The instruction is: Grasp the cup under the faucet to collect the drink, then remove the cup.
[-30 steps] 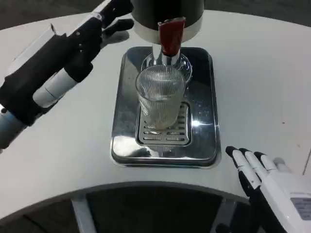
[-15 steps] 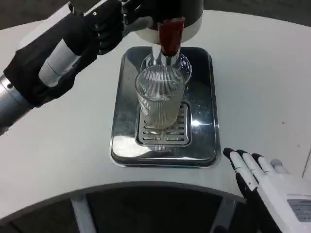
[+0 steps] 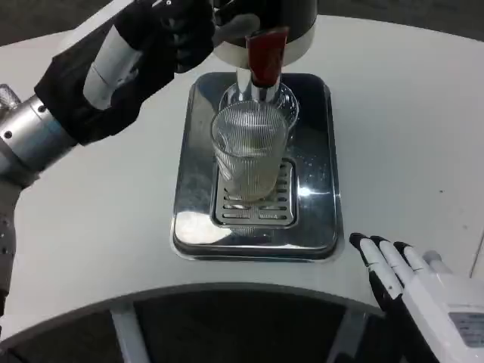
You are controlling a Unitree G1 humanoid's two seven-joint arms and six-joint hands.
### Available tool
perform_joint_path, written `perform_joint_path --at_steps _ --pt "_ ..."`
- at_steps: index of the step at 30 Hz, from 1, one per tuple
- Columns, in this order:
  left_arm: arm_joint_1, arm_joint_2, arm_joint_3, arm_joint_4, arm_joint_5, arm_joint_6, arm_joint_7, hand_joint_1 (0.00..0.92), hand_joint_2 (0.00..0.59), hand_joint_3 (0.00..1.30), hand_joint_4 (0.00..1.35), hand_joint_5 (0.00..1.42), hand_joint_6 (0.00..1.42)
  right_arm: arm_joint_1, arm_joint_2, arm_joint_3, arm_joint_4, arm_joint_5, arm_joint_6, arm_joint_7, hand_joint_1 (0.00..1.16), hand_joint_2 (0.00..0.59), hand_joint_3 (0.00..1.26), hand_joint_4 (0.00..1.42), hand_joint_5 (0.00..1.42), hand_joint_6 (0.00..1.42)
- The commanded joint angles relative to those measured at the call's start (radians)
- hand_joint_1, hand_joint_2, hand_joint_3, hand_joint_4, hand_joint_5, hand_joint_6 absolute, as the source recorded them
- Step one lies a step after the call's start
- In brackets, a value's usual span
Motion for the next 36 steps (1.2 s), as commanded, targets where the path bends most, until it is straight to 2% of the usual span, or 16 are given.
perform_joint_path --at_steps 1,10,18,29,36 --pt "-0.074 -0.025 -0.009 0.07 0.03 -0.025 -0.034 0.0 0.016 0.0 0.0 0.04 0.04 0.011 0.004 -0.003 -0.011 0.001 0.005 0.0 0.77 0.314 0.0 0.0 0.0 0.0" --pt "-0.161 -0.067 -0.018 0.169 0.047 -0.043 -0.084 0.0 0.016 0.0 0.0 0.05 0.05 0.021 0.013 0.001 -0.012 -0.004 0.003 -0.008 0.77 0.315 0.0 0.0 0.0 0.0" --pt "-0.177 -0.094 -0.029 0.185 0.054 -0.043 -0.114 0.0 0.016 0.01 0.0 0.05 0.05 0.028 0.022 0.001 -0.014 -0.009 -0.001 -0.013 0.77 0.316 0.0 0.0 0.0 0.0" --pt "-0.241 -0.097 -0.049 0.268 0.101 -0.081 -0.178 0.0 0.017 0.02 0.0 0.08 0.07 0.029 0.025 0.004 -0.015 -0.009 -0.002 -0.015 0.77 0.316 0.0 0.0 0.0 0.0" --pt "-0.3 -0.086 -0.066 0.352 0.149 -0.164 -0.229 0.0 0.018 0.04 0.0 0.1 0.07 0.033 0.026 0.007 -0.017 -0.008 -0.003 -0.017 0.77 0.316 0.0 0.0 0.0 0.0"
